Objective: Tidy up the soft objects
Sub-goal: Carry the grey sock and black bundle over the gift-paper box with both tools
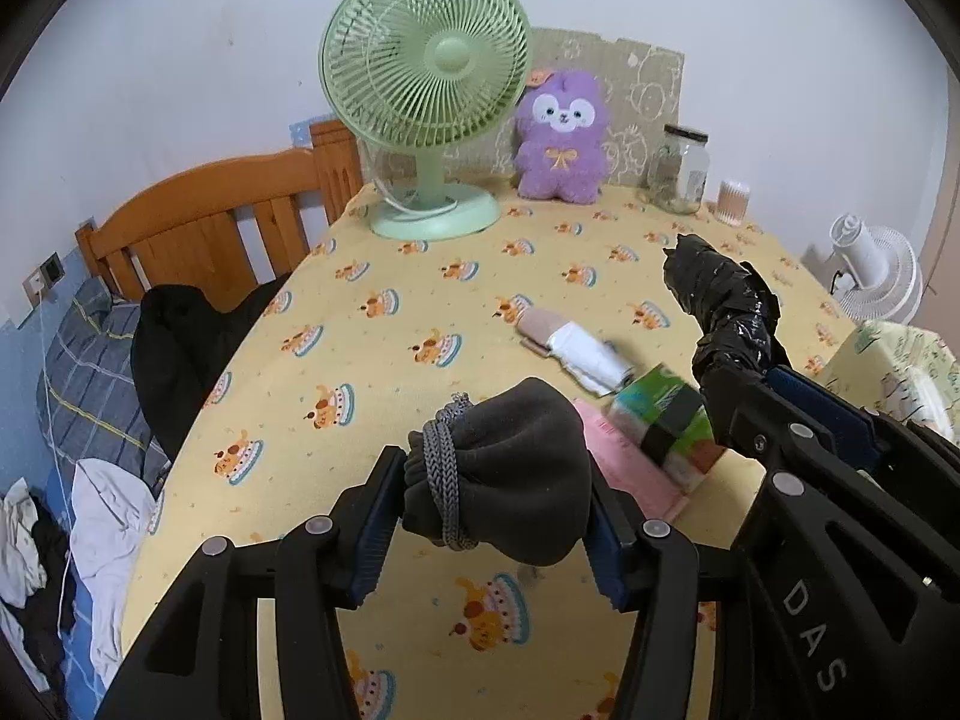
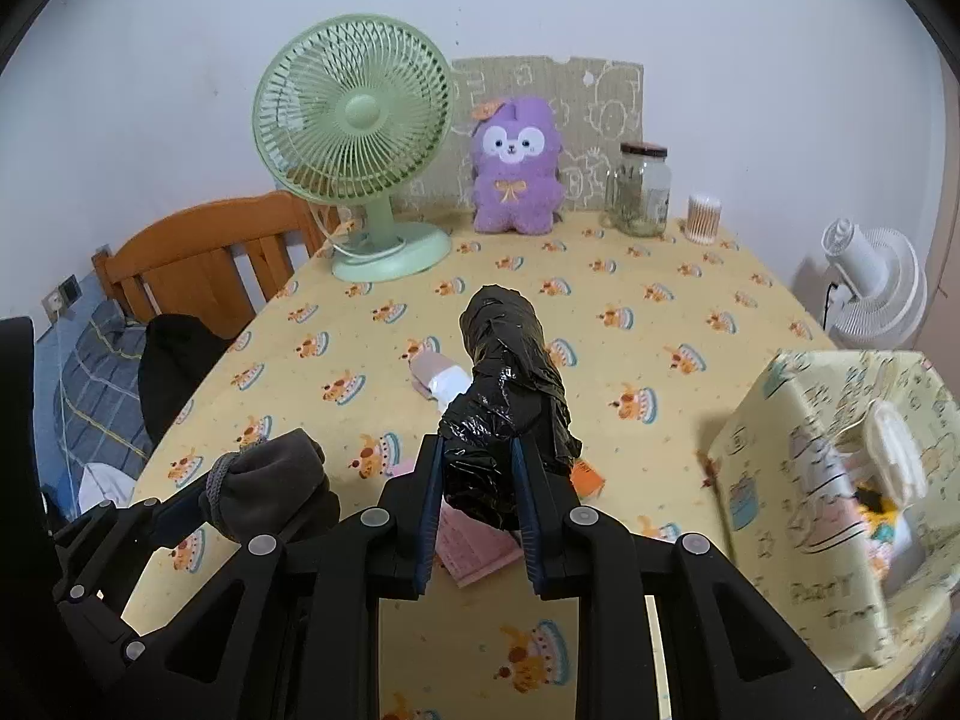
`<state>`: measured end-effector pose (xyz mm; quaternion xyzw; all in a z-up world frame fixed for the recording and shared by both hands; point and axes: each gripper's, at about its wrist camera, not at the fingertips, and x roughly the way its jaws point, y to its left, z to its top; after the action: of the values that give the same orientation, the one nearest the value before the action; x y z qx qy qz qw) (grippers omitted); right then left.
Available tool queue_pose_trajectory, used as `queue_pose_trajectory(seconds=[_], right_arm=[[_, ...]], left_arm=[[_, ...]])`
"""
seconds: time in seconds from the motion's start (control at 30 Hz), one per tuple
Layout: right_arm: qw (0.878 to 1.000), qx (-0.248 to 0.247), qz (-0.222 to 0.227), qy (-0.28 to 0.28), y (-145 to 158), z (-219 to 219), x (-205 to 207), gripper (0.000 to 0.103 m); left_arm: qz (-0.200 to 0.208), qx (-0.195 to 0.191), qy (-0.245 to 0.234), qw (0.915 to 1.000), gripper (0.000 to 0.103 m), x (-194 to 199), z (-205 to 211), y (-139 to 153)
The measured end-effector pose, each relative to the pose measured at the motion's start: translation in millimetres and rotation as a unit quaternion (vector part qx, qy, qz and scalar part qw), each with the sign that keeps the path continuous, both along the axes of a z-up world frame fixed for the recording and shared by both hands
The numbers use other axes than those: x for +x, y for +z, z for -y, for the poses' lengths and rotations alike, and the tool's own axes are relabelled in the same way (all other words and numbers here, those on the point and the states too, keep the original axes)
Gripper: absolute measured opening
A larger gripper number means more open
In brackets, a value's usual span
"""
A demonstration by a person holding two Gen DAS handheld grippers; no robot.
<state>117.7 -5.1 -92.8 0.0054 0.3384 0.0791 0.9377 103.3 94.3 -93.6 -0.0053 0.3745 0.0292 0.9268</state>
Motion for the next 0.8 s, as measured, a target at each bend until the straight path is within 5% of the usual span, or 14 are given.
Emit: queue_pose_trajectory(seconds=[0.8], right_arm=[[0.998, 0.019, 0.058, 0.017, 75.2, 49.1, -42.2, 0.026]], left_arm=[[0.074, 0.006, 0.000, 0.9972, 0.056, -41.2, 48.4, 69.9]])
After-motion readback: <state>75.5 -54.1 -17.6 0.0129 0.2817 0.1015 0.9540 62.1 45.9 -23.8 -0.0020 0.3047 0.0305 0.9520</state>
